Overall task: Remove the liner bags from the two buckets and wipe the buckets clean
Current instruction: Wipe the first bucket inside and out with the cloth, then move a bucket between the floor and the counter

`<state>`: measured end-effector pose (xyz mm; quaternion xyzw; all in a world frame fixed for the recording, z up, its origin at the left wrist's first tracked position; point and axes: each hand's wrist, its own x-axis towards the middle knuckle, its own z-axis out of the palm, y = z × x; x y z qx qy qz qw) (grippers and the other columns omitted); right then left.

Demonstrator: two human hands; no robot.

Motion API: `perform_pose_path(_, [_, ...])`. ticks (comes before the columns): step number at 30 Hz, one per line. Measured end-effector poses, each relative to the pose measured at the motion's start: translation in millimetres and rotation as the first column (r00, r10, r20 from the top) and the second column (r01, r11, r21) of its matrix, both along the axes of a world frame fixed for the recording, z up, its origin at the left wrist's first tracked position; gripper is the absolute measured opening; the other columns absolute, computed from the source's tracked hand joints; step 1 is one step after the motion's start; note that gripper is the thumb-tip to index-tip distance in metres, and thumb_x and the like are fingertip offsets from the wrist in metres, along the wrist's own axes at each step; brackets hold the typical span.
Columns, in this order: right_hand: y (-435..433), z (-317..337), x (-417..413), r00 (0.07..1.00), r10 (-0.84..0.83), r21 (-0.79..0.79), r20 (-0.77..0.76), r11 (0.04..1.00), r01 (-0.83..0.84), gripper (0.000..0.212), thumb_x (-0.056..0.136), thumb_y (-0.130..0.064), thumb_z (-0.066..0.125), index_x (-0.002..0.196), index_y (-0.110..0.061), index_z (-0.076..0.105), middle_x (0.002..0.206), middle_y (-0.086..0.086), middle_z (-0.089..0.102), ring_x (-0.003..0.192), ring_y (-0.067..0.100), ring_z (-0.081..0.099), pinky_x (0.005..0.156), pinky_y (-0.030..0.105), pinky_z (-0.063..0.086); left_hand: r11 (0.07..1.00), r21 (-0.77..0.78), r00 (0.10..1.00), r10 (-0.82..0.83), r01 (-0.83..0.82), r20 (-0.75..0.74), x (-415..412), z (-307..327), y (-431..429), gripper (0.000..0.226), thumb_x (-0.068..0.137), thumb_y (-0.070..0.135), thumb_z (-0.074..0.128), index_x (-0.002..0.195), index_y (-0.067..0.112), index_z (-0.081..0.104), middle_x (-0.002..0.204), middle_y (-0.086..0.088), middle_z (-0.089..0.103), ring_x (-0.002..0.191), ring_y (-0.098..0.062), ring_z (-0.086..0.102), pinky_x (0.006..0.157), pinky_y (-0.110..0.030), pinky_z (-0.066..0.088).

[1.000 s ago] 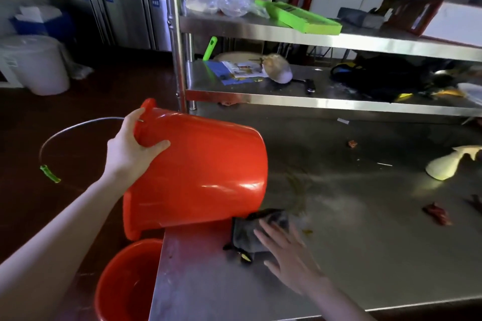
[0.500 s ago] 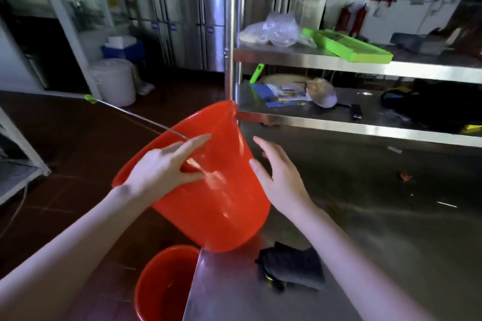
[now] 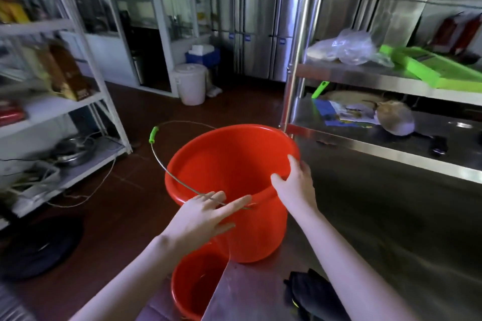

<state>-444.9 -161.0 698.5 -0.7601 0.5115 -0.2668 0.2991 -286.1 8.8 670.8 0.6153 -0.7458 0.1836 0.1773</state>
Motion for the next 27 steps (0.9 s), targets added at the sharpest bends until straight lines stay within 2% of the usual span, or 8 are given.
perform_pose_path(4, [-8, -12, 1, 0.998, -0.054, 0.007, 0.032, 0.999, 0.054, 0.066, 0.092, -0.033, 0.058, 0.15, -0.028, 0.027, 0.153, 0.009, 0.029, 0.128, 0.031, 0.048, 0.096, 0.043, 0.047, 0.954, 0.078, 0.876, 0.296, -0.289, -0.381, 2, -10, 41, 0.075, 0.09, 0.057, 0.053, 0.153, 0.037, 0.017, 0.143, 0.008, 0.048, 0.131, -0.013, 0.045, 0.109, -0.032, 0.036])
perform_pose_path(7, [-16, -15, 0, 0.993, -0.08, 0.021, 0.087, 0.997, 0.078, 0.064, 0.092, -0.027, 0.058, 0.15, -0.026, 0.03, 0.153, 0.01, 0.033, 0.133, 0.032, 0.044, 0.1, 0.046, 0.044, 0.851, 0.204, 0.541, 0.474, -0.485, -0.695, 13, -13, 69, 0.069, 0.087, 0.064, 0.042, 0.149, 0.048, 0.016, 0.133, 0.014, 0.05, 0.126, -0.005, 0.046, 0.1, -0.025, 0.037])
perform_pose_path(9, [-21, -16, -1, 0.991, -0.062, 0.023, 0.121, 0.998, 0.06, 0.063, 0.092, -0.023, 0.059, 0.149, -0.024, 0.034, 0.152, 0.01, 0.036, 0.134, 0.032, 0.043, 0.103, 0.047, 0.042, 0.755, 0.322, 0.382, 0.592, -0.571, -0.71, 26, -16, 80, 0.065, 0.089, 0.064, 0.039, 0.148, 0.047, 0.021, 0.123, 0.002, 0.06, 0.117, -0.016, 0.057, 0.092, -0.03, 0.043])
perform_pose_path(11, [-23, -16, -2, 0.987, -0.03, 0.019, 0.156, 0.999, 0.028, 0.061, 0.091, -0.02, 0.06, 0.148, -0.021, 0.037, 0.149, 0.011, 0.041, 0.134, 0.032, 0.043, 0.106, 0.046, 0.039, 0.64, 0.347, 0.327, 0.697, -0.686, -0.639, 37, -17, 79, 0.06, 0.093, 0.059, 0.041, 0.148, 0.037, 0.031, 0.128, -0.007, 0.056, 0.115, -0.021, 0.056, 0.091, -0.031, 0.042])
perform_pose_path(16, [-25, -13, 9, 0.976, 0.054, 0.042, 0.21, 0.997, -0.065, 0.06, 0.09, -0.018, 0.06, 0.147, -0.019, 0.04, 0.148, 0.009, 0.044, 0.134, 0.028, 0.043, 0.112, 0.043, 0.036, 0.641, 0.336, 0.238, 0.639, -0.69, -0.731, 57, -12, 42, 0.053, 0.095, 0.048, 0.053, 0.141, 0.022, 0.046, 0.127, -0.007, 0.056, 0.116, -0.02, 0.054, 0.092, -0.025, 0.037])
perform_pose_path(20, [-17, -12, 28, 0.962, 0.119, 0.061, 0.247, 0.989, -0.138, 0.06, 0.089, -0.019, 0.061, 0.146, -0.02, 0.041, 0.148, 0.006, 0.045, 0.135, 0.024, 0.044, 0.113, 0.043, 0.035, 0.681, 0.453, -0.106, 0.487, -0.576, -0.867, 76, -21, 21, 0.055, 0.094, 0.036, 0.055, 0.144, 0.032, 0.033, 0.118, -0.007, 0.062, 0.094, -0.02, 0.065, 0.083, -0.038, 0.055])
perform_pose_path(23, [-15, -13, 45, 0.963, 0.131, 0.041, 0.236, 0.989, -0.144, 0.06, 0.09, -0.022, 0.062, 0.146, -0.022, 0.041, 0.147, 0.004, 0.046, 0.133, 0.023, 0.045, 0.111, 0.043, 0.038, 0.682, 0.481, -0.27, 0.4, -0.551, -0.876, 104, -27, 16, 0.056, 0.089, 0.027, 0.063, 0.139, 0.027, 0.039, 0.112, -0.006, 0.059, 0.081, -0.021, 0.07, 0.055, -0.035, 0.059])
perform_pose_path(27, [-17, -18, 82, 0.972, 0.123, 0.02, 0.202, 0.991, -0.13, 0.06, 0.09, -0.025, 0.062, 0.146, -0.025, 0.04, 0.147, 0.001, 0.046, 0.133, 0.021, 0.046, 0.11, 0.039, 0.039, 0.666, 0.526, -0.318, 0.419, -0.53, -0.85, 159, -40, 10, 0.054, 0.087, 0.02, 0.068, 0.136, 0.017, 0.046, 0.115, -0.011, 0.059, 0.083, -0.026, 0.07, 0.051, -0.037, 0.059])
